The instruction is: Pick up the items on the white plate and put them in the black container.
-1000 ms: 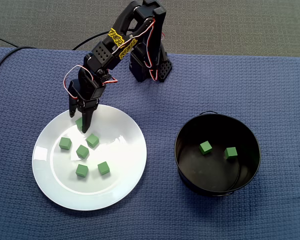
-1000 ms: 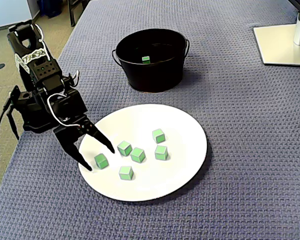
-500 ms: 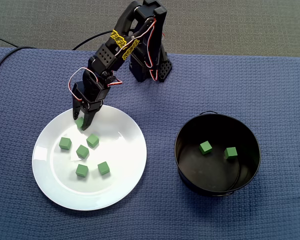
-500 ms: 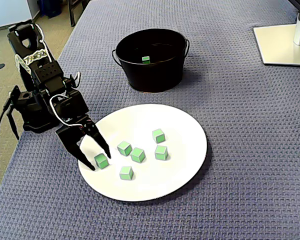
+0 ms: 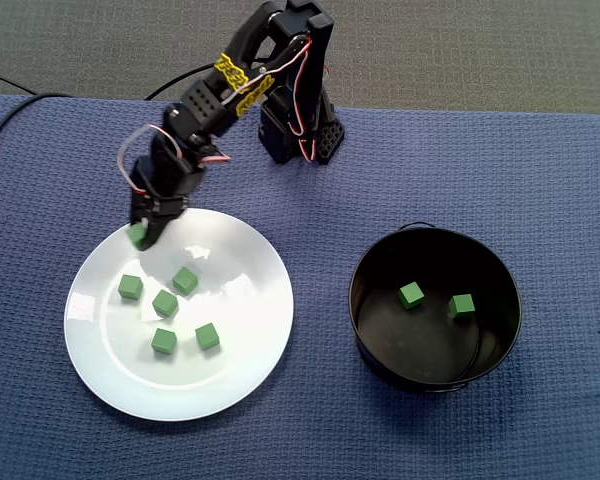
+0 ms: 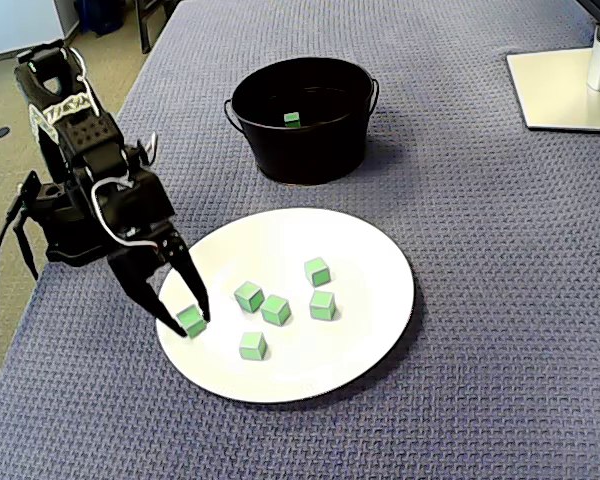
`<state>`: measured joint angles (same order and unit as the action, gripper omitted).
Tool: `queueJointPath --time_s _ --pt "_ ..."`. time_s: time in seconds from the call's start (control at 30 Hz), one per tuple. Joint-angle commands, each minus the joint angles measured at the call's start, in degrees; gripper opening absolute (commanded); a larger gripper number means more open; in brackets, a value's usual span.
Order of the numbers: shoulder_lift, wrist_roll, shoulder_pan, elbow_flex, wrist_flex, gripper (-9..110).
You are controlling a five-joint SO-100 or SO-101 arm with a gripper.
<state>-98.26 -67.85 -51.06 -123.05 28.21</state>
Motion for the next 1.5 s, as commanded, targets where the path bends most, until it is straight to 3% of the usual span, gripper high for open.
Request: queueJointPath --time_s 0.0,0.3,0.53,0.7,0.93,1.47 --pt "-4.4 9.5 1.5 26.8 20.2 0" --pt "-6.6 22.0 21.0 65.9 50.2 0" --pt "-2.0 30.1 42.8 85.2 53.1 0" --pt "-0.6 34.4 59.2 75.2 47.4 0" --pt "1.8 34.5 75.2 46.2 25.0 0" --pt "24.9 34.7 83.5 41.3 21.8 0"
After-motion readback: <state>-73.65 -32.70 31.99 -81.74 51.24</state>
